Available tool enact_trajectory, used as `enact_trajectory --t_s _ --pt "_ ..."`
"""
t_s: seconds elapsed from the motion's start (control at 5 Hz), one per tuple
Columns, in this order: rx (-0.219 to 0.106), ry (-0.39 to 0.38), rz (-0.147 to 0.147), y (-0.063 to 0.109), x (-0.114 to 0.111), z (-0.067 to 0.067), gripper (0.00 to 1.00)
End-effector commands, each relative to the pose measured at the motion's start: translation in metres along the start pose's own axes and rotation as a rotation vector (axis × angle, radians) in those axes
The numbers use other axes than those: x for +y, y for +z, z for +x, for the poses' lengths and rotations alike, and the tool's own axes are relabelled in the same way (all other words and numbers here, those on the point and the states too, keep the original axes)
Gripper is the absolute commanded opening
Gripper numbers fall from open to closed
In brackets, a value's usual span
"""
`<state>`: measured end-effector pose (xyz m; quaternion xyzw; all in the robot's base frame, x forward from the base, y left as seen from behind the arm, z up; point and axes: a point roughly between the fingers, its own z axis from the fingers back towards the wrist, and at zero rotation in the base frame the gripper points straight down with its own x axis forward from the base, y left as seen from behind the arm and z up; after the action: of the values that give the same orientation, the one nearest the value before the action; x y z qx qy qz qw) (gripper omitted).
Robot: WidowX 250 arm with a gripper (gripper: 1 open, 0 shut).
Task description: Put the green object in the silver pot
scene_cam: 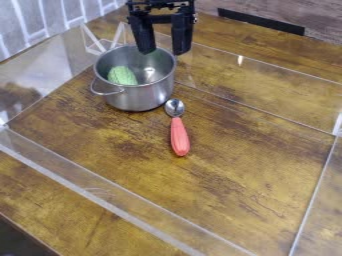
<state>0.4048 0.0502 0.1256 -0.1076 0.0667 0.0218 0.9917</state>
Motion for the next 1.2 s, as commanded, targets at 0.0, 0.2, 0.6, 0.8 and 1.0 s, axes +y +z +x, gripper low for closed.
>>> enact_trajectory --t_s 0.0,0.2,0.6,0.8,1.0 --pt "-0.068 -0.015 0.012 0.025 0.007 0.003 1.0" --pt "-0.061 -0.041 0.011 0.022 0.003 0.007 1.0" --pt "-0.073 -0.032 0.03 0.007 -0.017 0.005 1.0" --pt "-0.119 -0.066 0.053 0.029 -0.035 0.008 1.0" --pt "-0.139 -0.065 0.055 0.049 -0.043 0.011 1.0"
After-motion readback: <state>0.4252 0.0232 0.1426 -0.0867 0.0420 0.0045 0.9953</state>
